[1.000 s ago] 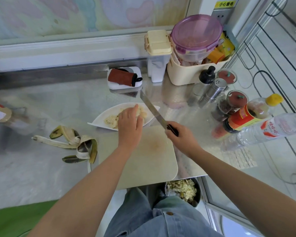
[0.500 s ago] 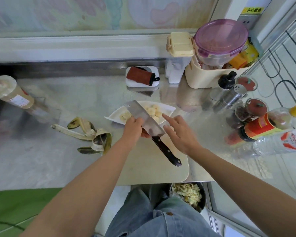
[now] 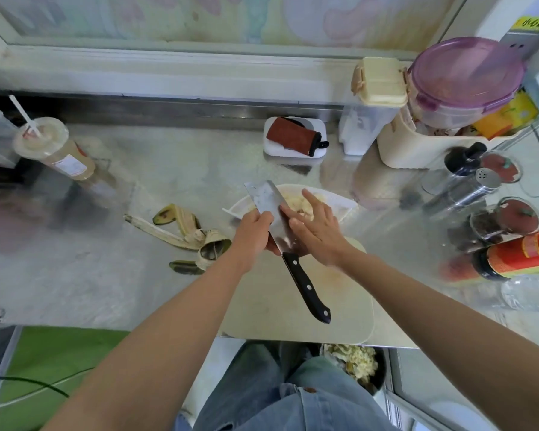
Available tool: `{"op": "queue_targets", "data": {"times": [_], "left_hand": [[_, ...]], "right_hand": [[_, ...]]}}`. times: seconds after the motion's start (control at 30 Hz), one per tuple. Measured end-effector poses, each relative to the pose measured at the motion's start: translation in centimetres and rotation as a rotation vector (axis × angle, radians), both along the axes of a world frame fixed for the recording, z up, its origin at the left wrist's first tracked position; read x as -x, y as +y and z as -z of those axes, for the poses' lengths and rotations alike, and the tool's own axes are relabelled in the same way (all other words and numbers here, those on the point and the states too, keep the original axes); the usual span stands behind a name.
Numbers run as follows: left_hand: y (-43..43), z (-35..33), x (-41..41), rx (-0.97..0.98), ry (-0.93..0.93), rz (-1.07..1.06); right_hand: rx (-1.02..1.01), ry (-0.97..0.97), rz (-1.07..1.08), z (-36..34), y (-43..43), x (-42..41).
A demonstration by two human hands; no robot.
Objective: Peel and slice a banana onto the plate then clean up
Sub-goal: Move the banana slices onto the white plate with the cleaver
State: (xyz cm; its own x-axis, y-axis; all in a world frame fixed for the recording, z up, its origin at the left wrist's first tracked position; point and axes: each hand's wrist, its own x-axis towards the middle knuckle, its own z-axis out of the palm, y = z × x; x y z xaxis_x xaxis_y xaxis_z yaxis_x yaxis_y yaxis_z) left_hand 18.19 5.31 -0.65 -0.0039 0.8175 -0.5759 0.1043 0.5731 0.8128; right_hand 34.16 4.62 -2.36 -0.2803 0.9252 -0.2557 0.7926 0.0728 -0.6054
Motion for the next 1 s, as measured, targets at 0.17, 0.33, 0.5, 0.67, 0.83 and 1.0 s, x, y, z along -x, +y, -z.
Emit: {"op": "queue_targets", "data": {"times": [0.17, 0.33, 0.5, 0.67, 0.83, 1.0], "left_hand": [[0.1, 0.4, 1.0, 0.015, 0.017, -0.003], [0.0, 0.1, 1.2, -0.058, 0.06, 0.025], [0.0, -0.3, 1.0, -0.165, 0.107, 0.035], [-0.2, -1.3, -0.2, -0.233, 0.14, 0.073], [0.3, -1.0, -0.3, -0.24, 0.212, 0.1], [0.1, -1.0, -0.2, -0.245, 0.234, 0.095]], "right_hand": [[0.045, -0.015, 0.128, 0.4, 0.4, 0.0], [0.053, 0.08, 0.133, -0.3, 0.3, 1.0], [0.433, 0.583, 0.465, -1.5, 1.0, 1.1], [0.597, 0.854, 0.523, -1.7, 1.9, 1.4], [0.635, 0.924, 0.538, -2.3, 1.3, 0.5], [0.643, 0.998, 0.566, -2.1, 1.4, -0.3]]}}
